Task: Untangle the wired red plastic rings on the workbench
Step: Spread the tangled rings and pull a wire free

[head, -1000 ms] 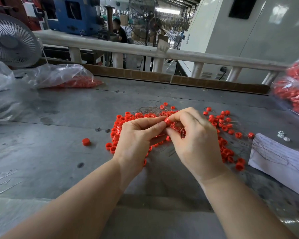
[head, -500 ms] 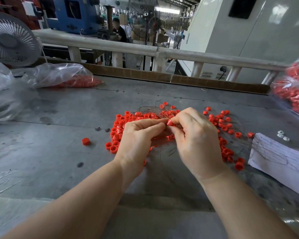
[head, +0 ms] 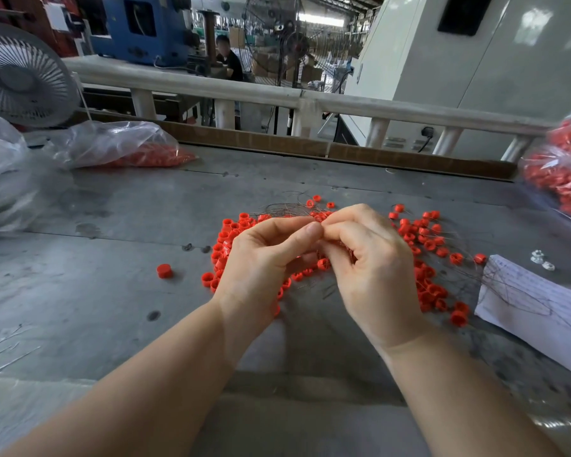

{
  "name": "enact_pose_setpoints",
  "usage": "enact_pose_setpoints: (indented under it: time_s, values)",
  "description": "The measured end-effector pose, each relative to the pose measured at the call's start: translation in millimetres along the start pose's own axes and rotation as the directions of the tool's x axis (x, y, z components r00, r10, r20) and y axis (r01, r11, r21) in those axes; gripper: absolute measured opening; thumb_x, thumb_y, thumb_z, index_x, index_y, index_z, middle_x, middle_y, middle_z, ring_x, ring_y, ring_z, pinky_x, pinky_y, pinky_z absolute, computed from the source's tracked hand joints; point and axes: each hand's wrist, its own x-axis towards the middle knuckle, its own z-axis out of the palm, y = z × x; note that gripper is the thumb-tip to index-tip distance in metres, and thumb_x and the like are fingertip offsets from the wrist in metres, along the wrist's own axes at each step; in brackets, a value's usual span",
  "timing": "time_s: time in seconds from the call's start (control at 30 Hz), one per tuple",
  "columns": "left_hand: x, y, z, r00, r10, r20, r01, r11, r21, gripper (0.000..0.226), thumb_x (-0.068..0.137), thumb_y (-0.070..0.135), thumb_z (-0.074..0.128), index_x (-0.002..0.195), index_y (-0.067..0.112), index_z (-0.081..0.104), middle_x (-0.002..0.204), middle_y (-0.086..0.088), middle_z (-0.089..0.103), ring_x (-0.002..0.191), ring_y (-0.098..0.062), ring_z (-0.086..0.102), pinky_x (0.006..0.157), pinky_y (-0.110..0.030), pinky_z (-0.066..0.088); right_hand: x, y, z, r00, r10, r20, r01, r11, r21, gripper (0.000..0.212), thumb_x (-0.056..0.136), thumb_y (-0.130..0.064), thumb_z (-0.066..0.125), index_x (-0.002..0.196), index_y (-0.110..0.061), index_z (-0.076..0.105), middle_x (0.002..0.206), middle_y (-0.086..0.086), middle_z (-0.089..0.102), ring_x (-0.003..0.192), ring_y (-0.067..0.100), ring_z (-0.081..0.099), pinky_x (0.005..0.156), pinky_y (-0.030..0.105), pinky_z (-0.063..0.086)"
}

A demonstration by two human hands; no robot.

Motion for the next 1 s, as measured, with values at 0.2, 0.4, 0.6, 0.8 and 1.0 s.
enact_pose_setpoints:
  time_s: [0.2, 0.4, 0.6, 0.8, 1.0]
  values:
    - [2.6, -1.4, -1.4, 1.0, -0.014, 0.006, 0.014, 0.994, -0.104, 0.014, 0.063, 0.013, 0.068, 0.074, 0.01, 0.075, 0.072, -0.005, 0.071, 0.061, -0.009, 0.066, 0.06, -0.016, 0.053, 0.4, 3.0, 1.5, 0.995, 0.104, 0.0, -0.103, 0.984, 0.144, 0.008, 0.077, 0.007, 0.069, 0.079, 0.0, 0.072, 0.082, 0.008, 0.068, 0.078, 0.016, 0.063, 0.075, 0.026, 0.052]
    - [2.4, -1.1, 0.8, 1.0, 0.004, 0.007, -0.003, 0.996, -0.094, 0.018, 0.067, 0.011, 0.063, 0.082, 0.008, 0.072, 0.077, -0.007, 0.073, 0.071, -0.013, 0.07, 0.066, -0.019, 0.057, -0.5, 3.9, 2.9, 0.959, 0.282, 0.006, -0.273, 0.924, 0.267, 0.008, 0.077, 0.001, 0.071, 0.08, -0.006, 0.069, 0.078, 0.003, 0.068, 0.075, 0.009, 0.062, 0.072, 0.015, 0.049]
    - [1.2, 0.1, 1.4, 0.999, 0.035, 0.019, -0.035, 0.999, -0.022, 0.024, 0.082, 0.0, 0.058, 0.074, 0.012, 0.076, 0.076, -0.008, 0.073, 0.07, -0.013, 0.07, 0.065, -0.019, 0.056, 1.6, 1.4, 3.2, 0.903, 0.422, 0.084, -0.423, 0.836, 0.35, 0.012, 0.08, -0.001, 0.069, 0.082, -0.013, 0.069, 0.078, -0.001, 0.069, 0.072, 0.007, 0.065, 0.07, 0.018, 0.051]
    - [-0.3, 1.0, 2.1, 0.996, 0.092, 0.015, -0.093, 0.994, 0.058, 0.019, 0.084, -0.003, 0.057, 0.083, 0.007, 0.073, 0.079, -0.011, 0.074, 0.075, -0.019, 0.071, 0.069, -0.024, 0.057, 2.4, 0.3, 3.4, 0.838, 0.507, 0.201, -0.54, 0.722, 0.432, 0.001, 0.084, -0.013, 0.068, 0.084, -0.013, 0.069, 0.077, -0.002, 0.071, 0.074, 0.011, 0.067, 0.073, 0.025, 0.054]
    - [-0.6, 0.3, 2.2, 0.993, 0.114, 0.006, -0.114, 0.986, 0.126, 0.019, 0.086, -0.005, 0.057, 0.081, 0.007, 0.072, 0.073, -0.006, 0.073, 0.069, -0.013, 0.07, 0.063, -0.017, 0.053, 0.6, 4.0, 4.4, 0.805, 0.526, 0.275, -0.589, 0.648, 0.483, 0.007, 0.084, -0.015, 0.067, 0.081, -0.018, 0.073, 0.076, 0.002, 0.073, 0.076, 0.015, 0.07, 0.074, 0.031, 0.057]
